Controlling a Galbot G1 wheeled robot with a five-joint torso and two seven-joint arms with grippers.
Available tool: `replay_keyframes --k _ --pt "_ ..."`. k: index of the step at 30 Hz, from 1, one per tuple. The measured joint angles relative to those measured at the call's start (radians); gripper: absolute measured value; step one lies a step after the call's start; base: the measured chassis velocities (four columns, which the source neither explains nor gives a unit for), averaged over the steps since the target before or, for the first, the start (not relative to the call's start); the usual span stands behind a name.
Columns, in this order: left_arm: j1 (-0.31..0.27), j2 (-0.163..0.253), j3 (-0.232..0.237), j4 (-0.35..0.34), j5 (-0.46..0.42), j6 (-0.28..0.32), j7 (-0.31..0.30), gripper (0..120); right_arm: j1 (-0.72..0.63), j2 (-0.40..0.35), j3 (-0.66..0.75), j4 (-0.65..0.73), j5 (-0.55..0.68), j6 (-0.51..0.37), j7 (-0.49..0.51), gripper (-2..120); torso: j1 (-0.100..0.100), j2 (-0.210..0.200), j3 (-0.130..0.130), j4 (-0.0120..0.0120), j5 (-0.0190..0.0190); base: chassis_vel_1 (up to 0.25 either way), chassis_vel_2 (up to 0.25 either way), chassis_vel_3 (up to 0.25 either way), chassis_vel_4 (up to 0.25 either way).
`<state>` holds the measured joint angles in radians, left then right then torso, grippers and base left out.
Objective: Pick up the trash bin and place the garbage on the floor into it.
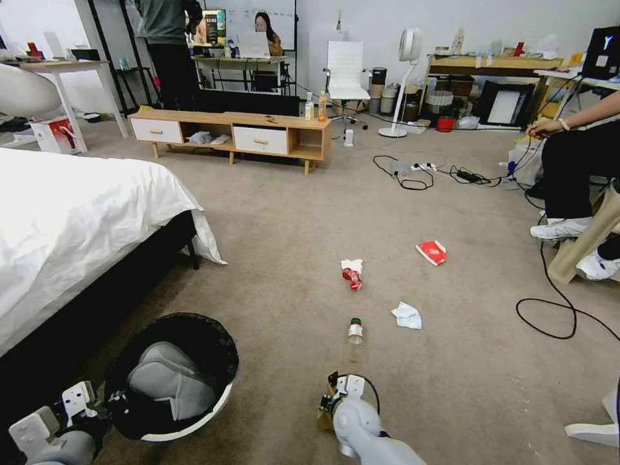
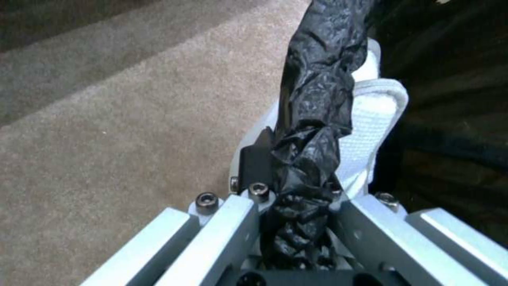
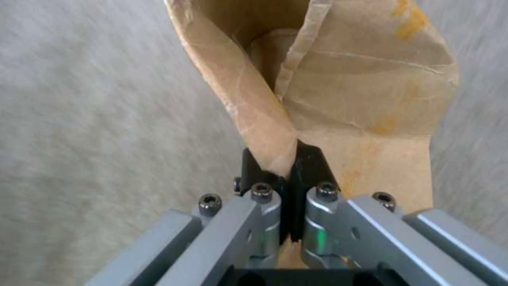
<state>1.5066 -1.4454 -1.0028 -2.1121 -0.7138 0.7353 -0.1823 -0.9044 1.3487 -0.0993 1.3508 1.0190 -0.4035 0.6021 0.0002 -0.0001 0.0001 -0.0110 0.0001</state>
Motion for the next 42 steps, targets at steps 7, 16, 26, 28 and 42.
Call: replay_keyframes --k 7,16,26,28,42 --pt "0.001 0.007 0.003 -0.021 -0.041 0.000 -0.026 1 -0.038 -0.105 0.048 0.230 0.018 -0.013 0.002 0 0.000 0.000 0.000 -0.0001 0.0001 0.000 0.000 0.000 0.000" --pt "-0.001 0.028 0.010 -0.056 -0.119 0.000 -0.079 1 -0.065 -0.288 0.120 0.553 0.072 -0.007 -0.006 0 0.000 0.000 0.000 -0.0003 0.0000 0.000 0.000 0.000 0.000" --pt "0.015 0.064 0.028 -0.094 -0.182 0.000 -0.109 1 0.018 -0.398 0.138 0.815 0.231 0.044 -0.073 0 0.000 0.000 0.000 -0.0002 -0.0001 0.000 0.000 0.000 0.000" --pt "0.018 0.073 0.033 -0.100 -0.185 0.000 -0.110 1 0.058 -0.408 0.121 0.851 0.262 0.076 -0.114 0 0.000 0.000 0.000 -0.0003 -0.0001 0.000 0.000 0.000 0.000" --pt "0.027 0.081 0.058 -0.112 -0.183 0.000 -0.109 1 0.371 -0.350 -0.181 0.860 0.360 0.201 -0.252 0 0.000 0.000 0.000 -0.0001 -0.0003 0.000 0.000 0.000 0.000"
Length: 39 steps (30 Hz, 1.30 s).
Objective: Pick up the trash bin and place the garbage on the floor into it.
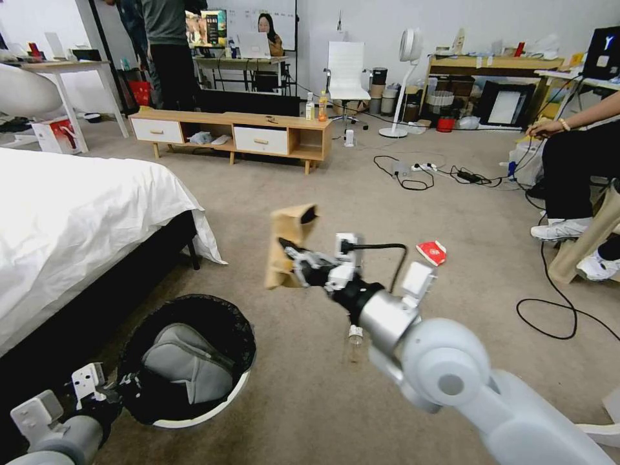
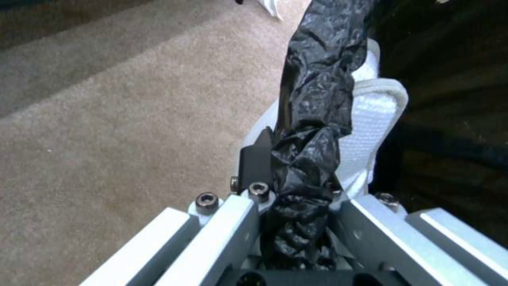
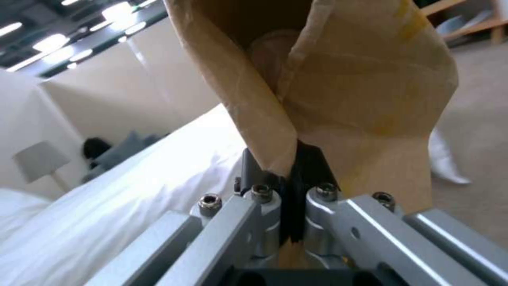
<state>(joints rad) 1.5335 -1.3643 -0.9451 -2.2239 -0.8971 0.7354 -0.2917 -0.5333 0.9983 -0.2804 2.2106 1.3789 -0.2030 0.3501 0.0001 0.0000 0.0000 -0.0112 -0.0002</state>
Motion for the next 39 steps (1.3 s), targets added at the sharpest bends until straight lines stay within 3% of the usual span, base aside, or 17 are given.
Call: replay_keyframes --k 14,26,39 --pt "-0.001 0.001 -0.002 -0.003 0.001 0.000 0.003 1 0.104 0.170 -0.250 -0.114 0.032 -0.060 0.092 0 0.000 0.000 0.000 0.0001 0.0000 0.000 0.000 0.000 0.000" --pt "-0.004 0.001 -0.002 -0.008 0.001 0.000 0.005 1 0.126 0.216 -0.374 -0.198 0.007 -0.090 0.131 0 0.000 0.000 0.000 0.0000 0.0001 0.000 0.000 0.000 0.000" --pt "0.000 0.002 -0.008 -0.022 -0.003 0.000 0.007 1 0.129 0.207 -0.421 -0.250 -0.009 -0.104 0.135 0 0.000 0.000 0.000 0.0000 0.0001 0.000 0.000 0.000 0.000"
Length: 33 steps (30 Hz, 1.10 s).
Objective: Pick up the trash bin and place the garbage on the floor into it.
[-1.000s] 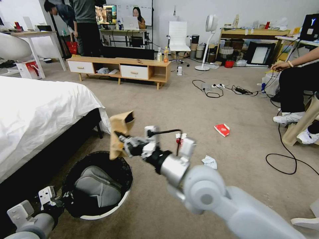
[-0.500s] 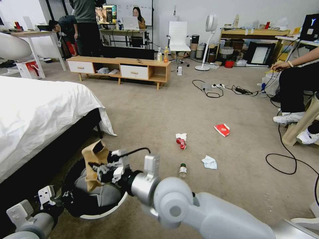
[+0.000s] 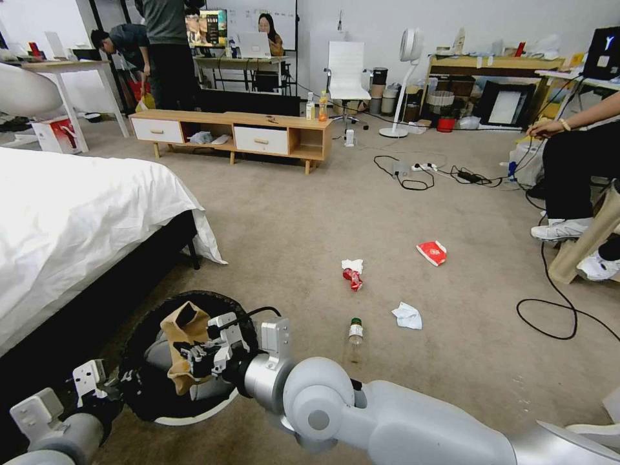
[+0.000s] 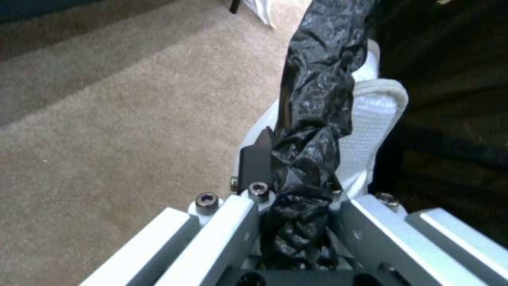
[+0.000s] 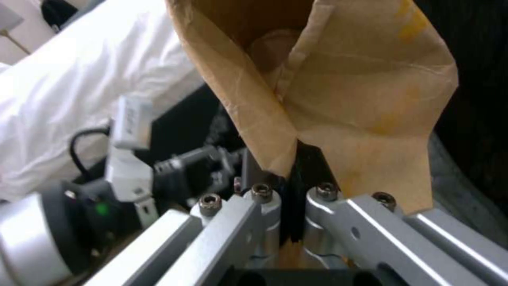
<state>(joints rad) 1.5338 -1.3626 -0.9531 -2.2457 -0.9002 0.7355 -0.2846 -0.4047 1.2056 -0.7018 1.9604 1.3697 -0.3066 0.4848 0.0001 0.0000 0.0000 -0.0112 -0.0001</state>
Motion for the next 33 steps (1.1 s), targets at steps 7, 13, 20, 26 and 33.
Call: replay_keyframes --k 7,13,20,26,33 --pt "0.002 0.000 -0.001 -0.003 -0.001 0.000 0.001 1 -0.027 -0.003 -0.014 -0.032 -0.023 0.000 0.000 0 0.000 0.000 0.000 0.0000 0.0000 0.000 0.000 0.000 0.000" --pt "0.001 -0.004 0.000 -0.003 0.000 0.000 0.001 1 -0.037 0.003 -0.021 -0.067 -0.039 0.001 -0.002 0 0.000 0.000 0.000 0.0001 0.0000 0.000 0.000 0.000 0.000" --pt "-0.001 -0.007 0.003 0.003 0.002 0.000 0.002 1 -0.045 0.006 -0.027 -0.097 -0.057 0.006 -0.005 0 0.000 0.000 0.000 0.0001 0.0001 0.000 0.000 0.000 0.000" --pt "-0.002 -0.008 0.003 0.008 0.003 0.000 0.002 1 -0.048 0.009 -0.030 -0.115 -0.066 0.010 -0.009 0 0.000 0.000 0.000 0.0000 0.0001 0.000 0.000 0.000 0.000" --pt "-0.005 -0.007 0.002 0.015 0.005 0.000 0.008 1 -0.058 0.023 -0.037 -0.142 -0.082 0.010 -0.008 5 0.000 0.000 0.000 0.0000 0.0000 0.000 0.000 0.000 0.000"
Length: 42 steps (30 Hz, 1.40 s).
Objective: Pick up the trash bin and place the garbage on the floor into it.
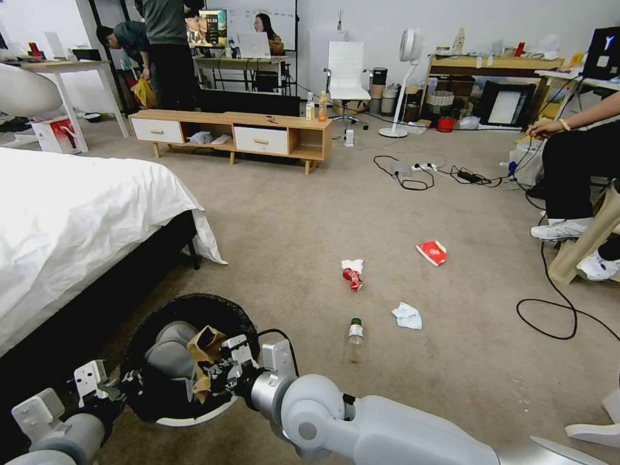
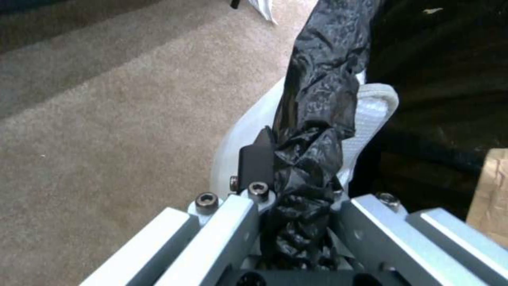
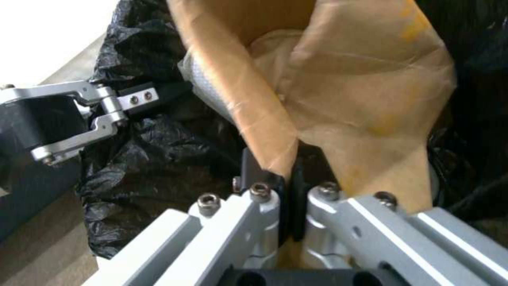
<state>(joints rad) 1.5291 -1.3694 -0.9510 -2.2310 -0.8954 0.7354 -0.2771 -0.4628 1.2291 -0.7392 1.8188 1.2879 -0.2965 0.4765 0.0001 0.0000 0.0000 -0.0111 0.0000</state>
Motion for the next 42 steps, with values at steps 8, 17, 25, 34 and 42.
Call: replay_keyframes --k 8,17,25,34,42 --pt "-0.001 0.001 0.000 0.005 0.002 0.000 0.005 1 0.000 0.006 -0.001 -0.002 -0.003 0.000 0.003 35 0.000 0.000 0.000 0.0000 0.0000 0.000 0.000 0.000 0.000" --pt "-0.002 0.000 0.000 0.007 0.003 0.000 0.009 1 0.001 -0.001 0.006 0.018 -0.002 -0.001 0.008 68 0.000 0.000 0.000 0.0000 0.0000 0.000 0.000 0.000 0.000" --pt "-0.001 0.000 -0.001 0.009 0.002 0.000 0.010 1 0.008 -0.019 0.026 0.049 0.001 -0.002 0.020 95 0.000 0.000 0.000 0.0000 0.0000 0.000 0.000 0.000 0.000" --pt "-0.004 0.006 -0.005 0.022 0.004 -0.001 0.009 1 0.019 -0.156 0.129 0.190 0.021 -0.008 0.039 100 0.000 0.000 0.000 0.0005 0.0001 0.000 0.000 0.000 0.000" --pt "-0.003 0.006 -0.005 0.029 0.011 -0.001 0.007 1 -0.017 -0.249 0.253 0.297 0.027 -0.008 0.025 100 0.000 0.000 0.000 0.0000 0.0003 0.000 0.000 0.000 0.000"
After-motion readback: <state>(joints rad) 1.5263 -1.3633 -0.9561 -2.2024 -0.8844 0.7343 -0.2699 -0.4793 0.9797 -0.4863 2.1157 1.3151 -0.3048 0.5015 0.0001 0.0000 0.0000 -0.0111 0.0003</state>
